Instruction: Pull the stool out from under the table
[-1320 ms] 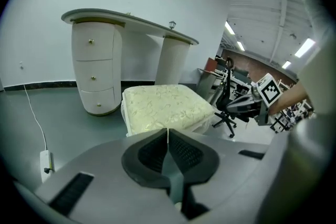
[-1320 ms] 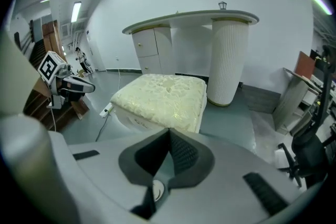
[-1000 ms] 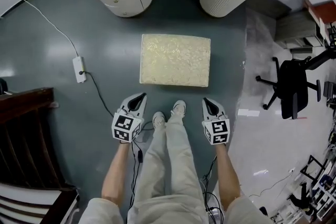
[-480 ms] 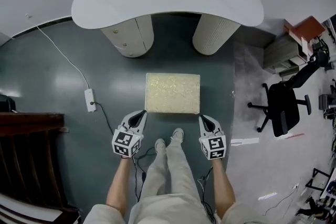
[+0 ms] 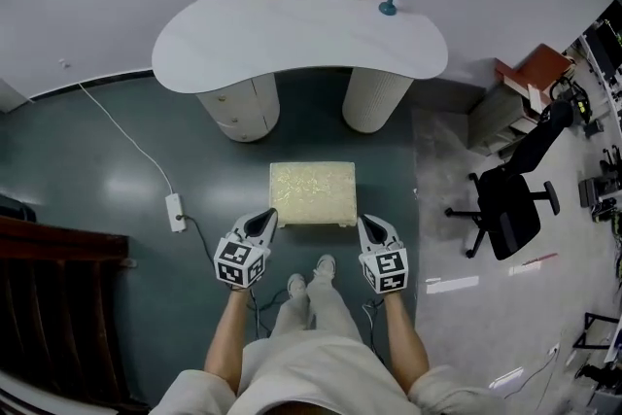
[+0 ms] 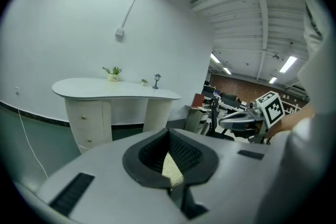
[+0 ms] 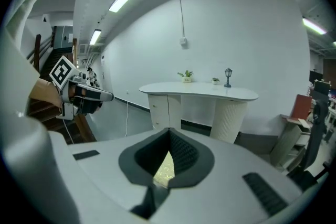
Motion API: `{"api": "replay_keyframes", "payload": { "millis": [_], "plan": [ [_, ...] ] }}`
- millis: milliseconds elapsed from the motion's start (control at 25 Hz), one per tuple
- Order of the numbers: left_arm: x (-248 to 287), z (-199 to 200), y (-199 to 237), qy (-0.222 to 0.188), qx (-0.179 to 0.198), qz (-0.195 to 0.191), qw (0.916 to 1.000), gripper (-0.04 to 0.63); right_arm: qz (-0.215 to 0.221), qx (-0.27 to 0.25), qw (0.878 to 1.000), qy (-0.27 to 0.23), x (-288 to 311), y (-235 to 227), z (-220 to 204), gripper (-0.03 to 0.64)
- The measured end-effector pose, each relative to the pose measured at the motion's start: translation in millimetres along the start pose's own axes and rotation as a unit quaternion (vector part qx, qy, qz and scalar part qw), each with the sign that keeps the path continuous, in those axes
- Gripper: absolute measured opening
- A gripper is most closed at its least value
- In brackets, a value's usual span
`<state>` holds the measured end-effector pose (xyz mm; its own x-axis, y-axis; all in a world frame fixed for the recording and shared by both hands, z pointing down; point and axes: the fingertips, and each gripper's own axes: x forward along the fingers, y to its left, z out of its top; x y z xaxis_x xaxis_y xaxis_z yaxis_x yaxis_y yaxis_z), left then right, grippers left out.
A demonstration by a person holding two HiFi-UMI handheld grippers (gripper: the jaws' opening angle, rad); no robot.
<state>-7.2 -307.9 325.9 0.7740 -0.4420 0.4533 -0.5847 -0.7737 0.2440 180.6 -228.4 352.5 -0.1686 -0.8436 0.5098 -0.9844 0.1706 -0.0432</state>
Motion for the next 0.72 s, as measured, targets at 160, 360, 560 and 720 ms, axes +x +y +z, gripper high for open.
{"api": "replay_keyframes", "payload": {
  "millis": [160,360,560,720],
  "plan": [
    [-22,19,-11,-0.005,0.008,-0.002,1.0,0.011,-0.006,-0.007,1.0,-0.009,-27,9,22,-0.003],
    [-44,40,-17,-0.016,0.022,0.002,0.9996,0.011,-0.024,-0.01,0.999,-0.026,-54,7,44,-0.004],
    [-61,61,-21,-0.029,0.03,0.009,0.9991,0.011,-0.044,-0.011,0.998,-0.042,-74,-1,65,-0.003],
    [-72,77,-25,-0.049,0.033,0.013,0.9982,0.011,-0.052,-0.012,0.997,-0.051,-89,-2,73,-0.003]
  ]
}}
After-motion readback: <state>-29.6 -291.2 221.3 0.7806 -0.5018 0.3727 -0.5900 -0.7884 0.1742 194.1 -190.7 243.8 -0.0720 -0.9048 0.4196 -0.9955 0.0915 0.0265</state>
